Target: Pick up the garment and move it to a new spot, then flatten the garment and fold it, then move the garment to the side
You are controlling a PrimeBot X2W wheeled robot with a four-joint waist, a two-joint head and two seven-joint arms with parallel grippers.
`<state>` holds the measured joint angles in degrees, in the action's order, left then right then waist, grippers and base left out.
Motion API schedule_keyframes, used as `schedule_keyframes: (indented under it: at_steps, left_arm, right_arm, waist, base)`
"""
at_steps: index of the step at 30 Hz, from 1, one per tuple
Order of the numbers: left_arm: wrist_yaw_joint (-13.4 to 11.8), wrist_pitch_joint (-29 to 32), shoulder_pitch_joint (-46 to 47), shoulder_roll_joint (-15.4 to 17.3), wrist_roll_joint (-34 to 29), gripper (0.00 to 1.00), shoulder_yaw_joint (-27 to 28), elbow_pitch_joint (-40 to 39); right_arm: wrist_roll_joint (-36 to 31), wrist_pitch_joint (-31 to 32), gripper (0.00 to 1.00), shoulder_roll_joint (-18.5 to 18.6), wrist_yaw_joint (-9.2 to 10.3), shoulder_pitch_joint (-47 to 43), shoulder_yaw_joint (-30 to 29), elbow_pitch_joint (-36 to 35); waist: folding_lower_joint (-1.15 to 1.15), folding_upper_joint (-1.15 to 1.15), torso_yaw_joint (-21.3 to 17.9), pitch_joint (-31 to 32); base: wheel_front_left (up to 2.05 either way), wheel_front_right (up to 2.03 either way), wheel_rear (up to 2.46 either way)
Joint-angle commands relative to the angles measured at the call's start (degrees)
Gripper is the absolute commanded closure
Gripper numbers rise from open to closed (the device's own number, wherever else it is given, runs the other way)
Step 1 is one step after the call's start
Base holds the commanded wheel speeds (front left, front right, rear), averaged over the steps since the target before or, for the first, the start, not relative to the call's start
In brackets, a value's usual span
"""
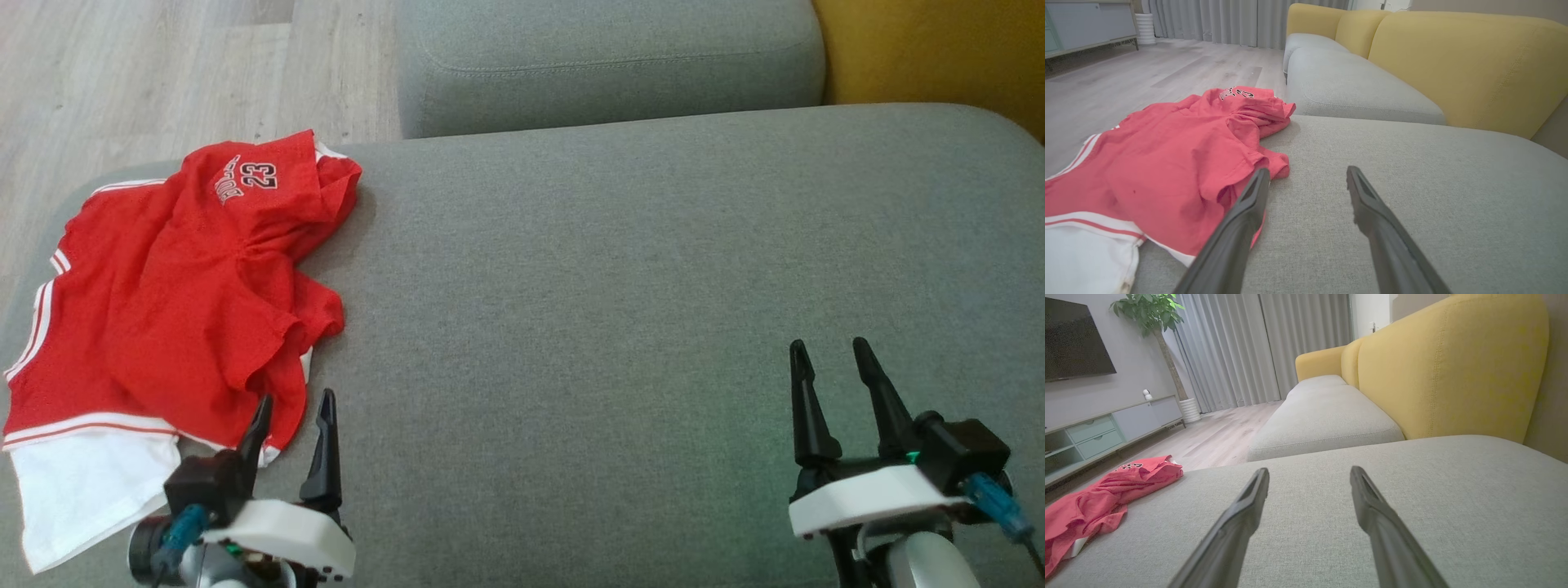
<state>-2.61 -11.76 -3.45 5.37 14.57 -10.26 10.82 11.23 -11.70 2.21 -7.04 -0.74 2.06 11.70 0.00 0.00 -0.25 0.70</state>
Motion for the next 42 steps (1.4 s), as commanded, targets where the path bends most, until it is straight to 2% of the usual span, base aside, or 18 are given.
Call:
schedule_keyframes:
  at_steps: [1, 14, 36, 42]
  left_arm:
    - [-0.55, -0.84, 1.61, 0.96, -1.78, 0.0, 1.53, -1.76]
    - [-1.67, -3.2, 0.6, 0.5, -9.88, 0.0, 3.02, -0.82]
    - [-0.28, -3.24, 0.81, -1.31, -7.82, 0.0, 6.39, 1.46]
    - [0.2, -3.24, 1.18, -1.6, -8.16, 0.0, 6.39, 1.49]
  right_arm:
    - [-1.67, -0.89, 0.0, 0.59, -0.4, 1.66, 1.11, -1.99]
    - [-8.6, -3.26, 0.0, 0.66, -0.45, 2.05, 0.79, -0.13]
    - [-7.05, -3.3, 0.0, 0.67, -0.45, 1.98, 0.77, 1.26]
    - [-6.92, -3.3, 0.0, 0.66, -0.45, 1.52, 0.77, 1.11]
  waist:
    - [0.0, 0.0, 0.04, -0.01]
    - [0.0, 0.0, 0.42, 0.14]
    - [0.0, 0.0, 0.79, -0.02]
    - [0.0, 0.0, 2.77, 0.09]
  base:
    - [0.0, 0.0, 0.0]
    - [0.0, 0.0, 0.0]
    - [0.0, 0.0, 0.0]
    - [0.0, 0.0, 0.0]
